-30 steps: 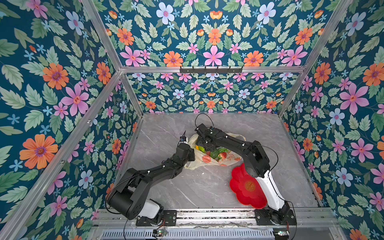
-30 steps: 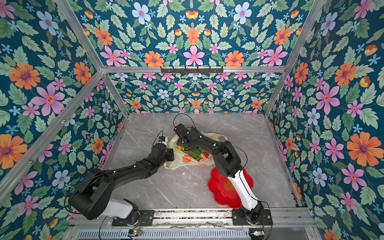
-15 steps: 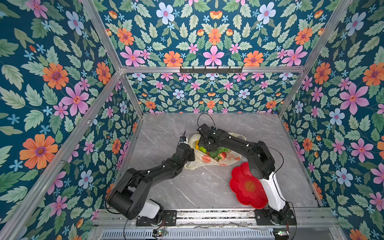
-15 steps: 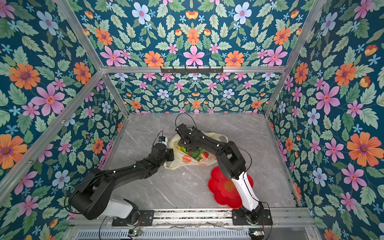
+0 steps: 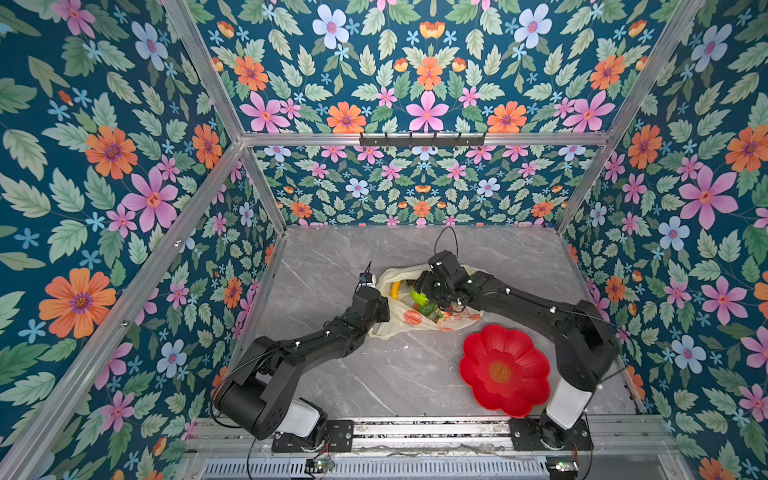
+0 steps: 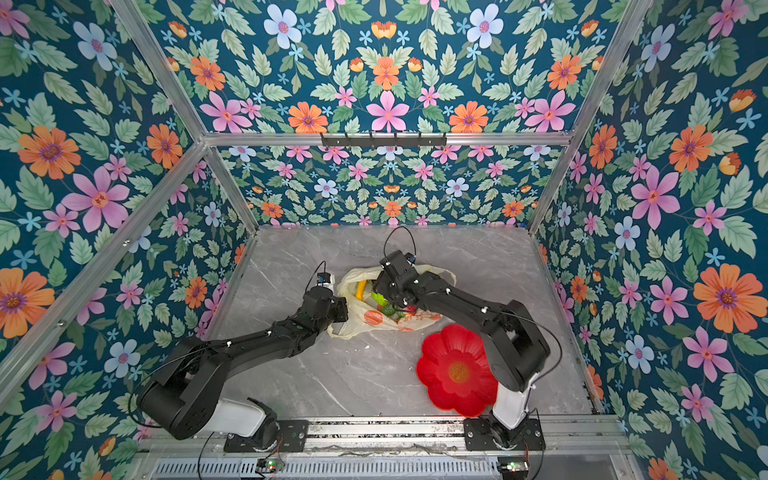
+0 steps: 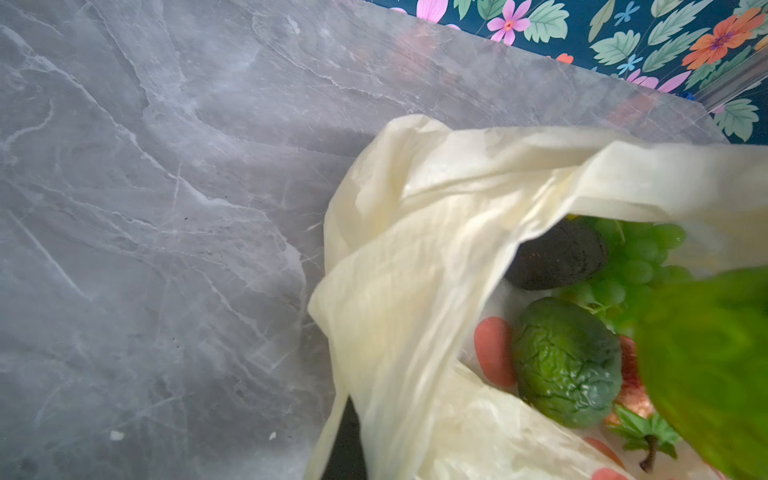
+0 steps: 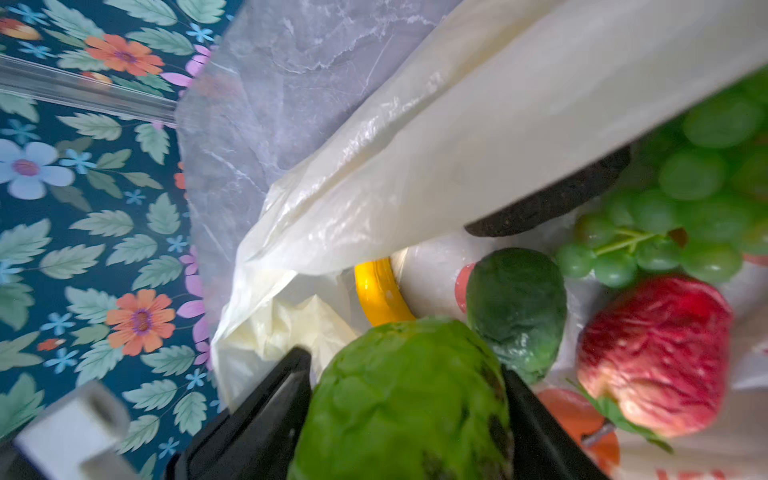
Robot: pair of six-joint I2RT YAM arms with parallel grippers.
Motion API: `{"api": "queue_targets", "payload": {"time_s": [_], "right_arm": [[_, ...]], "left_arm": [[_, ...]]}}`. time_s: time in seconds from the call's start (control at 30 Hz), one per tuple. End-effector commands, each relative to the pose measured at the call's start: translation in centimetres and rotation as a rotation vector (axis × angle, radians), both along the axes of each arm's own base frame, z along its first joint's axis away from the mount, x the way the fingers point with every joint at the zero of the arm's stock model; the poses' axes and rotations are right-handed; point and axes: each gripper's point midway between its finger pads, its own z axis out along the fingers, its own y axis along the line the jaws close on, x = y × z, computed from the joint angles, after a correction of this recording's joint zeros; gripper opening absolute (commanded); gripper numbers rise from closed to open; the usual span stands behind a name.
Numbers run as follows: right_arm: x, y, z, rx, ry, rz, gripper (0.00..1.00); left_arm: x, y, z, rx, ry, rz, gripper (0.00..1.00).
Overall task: Take the fake fruits out of the plastic bag
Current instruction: 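Lift the custard apple out with the right gripper toward the red plate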
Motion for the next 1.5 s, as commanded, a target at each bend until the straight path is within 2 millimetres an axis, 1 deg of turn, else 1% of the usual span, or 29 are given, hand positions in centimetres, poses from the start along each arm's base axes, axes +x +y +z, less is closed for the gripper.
{"api": "queue_targets", "payload": {"time_s": [0.0, 0.17, 0.27, 0.37, 0.47, 0.57, 0.67, 0.8, 0.93, 1.07, 1.17, 1.33, 1.47], "right_arm": [[-1.3, -0.8, 2.7, 0.116, -0.054, 0.0, 0.62], [-5.2, -5.1, 3.4, 0.104, -0.07, -0.04, 0.62], [-7.5, -7.9, 2.8, 0.083, -0.073, -0.077, 0.61], [-9.8, -10.2, 1.6, 0.075, -0.065, -0.107, 0.59], [-11.6, -12.0, 0.4, 0.1, -0.066, -0.141, 0.58], [-13.0, -13.4, -0.5, 0.123, -0.08, -0.167, 0.56], [-14.1, -14.6, -1.9, 0.14, -0.07, -0.204, 0.55], [-14.9, -15.6, -3.8, 0.172, -0.066, -0.244, 0.53], [-15.0, -16.0, -5.1, 0.203, -0.072, -0.279, 0.52], [-14.6, -15.6, -5.7, 0.222, -0.08, -0.282, 0.52], [-14.5, -15.4, -6.9, 0.221, -0.057, -0.286, 0.52], [-14.1, -15.0, -7.4, 0.243, -0.069, -0.289, 0.52], [-13.4, -14.7, -6.9, 0.267, -0.106, -0.288, 0.52]], "left_arm": [[0.3, -0.1, 0.4, -0.004, -0.019, 0.003, 0.04], [0.3, 0.0, 0.5, -0.001, -0.019, 0.004, 0.04], [0.3, 0.1, 0.6, 0.002, -0.023, 0.008, 0.04], [0.3, 0.1, 0.5, 0.003, -0.022, 0.008, 0.04], [0.3, 0.1, 0.4, 0.007, -0.018, 0.008, 0.04], [0.4, 0.2, 0.3, 0.011, -0.018, 0.01, 0.04], [0.4, 0.2, 0.2, 0.014, -0.016, 0.012, 0.04], [0.4, 0.1, 0.0, 0.016, -0.011, 0.011, 0.04], [0.4, 0.2, -0.1, 0.019, -0.01, 0.013, 0.04], [0.4, 0.2, -0.2, 0.023, -0.009, 0.015, 0.04], [0.5, 0.3, -0.1, 0.022, -0.012, 0.015, 0.05], [0.4, 0.3, 0.1, 0.023, -0.016, 0.018, 0.04], [0.4, 0.4, 0.0, 0.025, -0.014, 0.019, 0.04]]}}
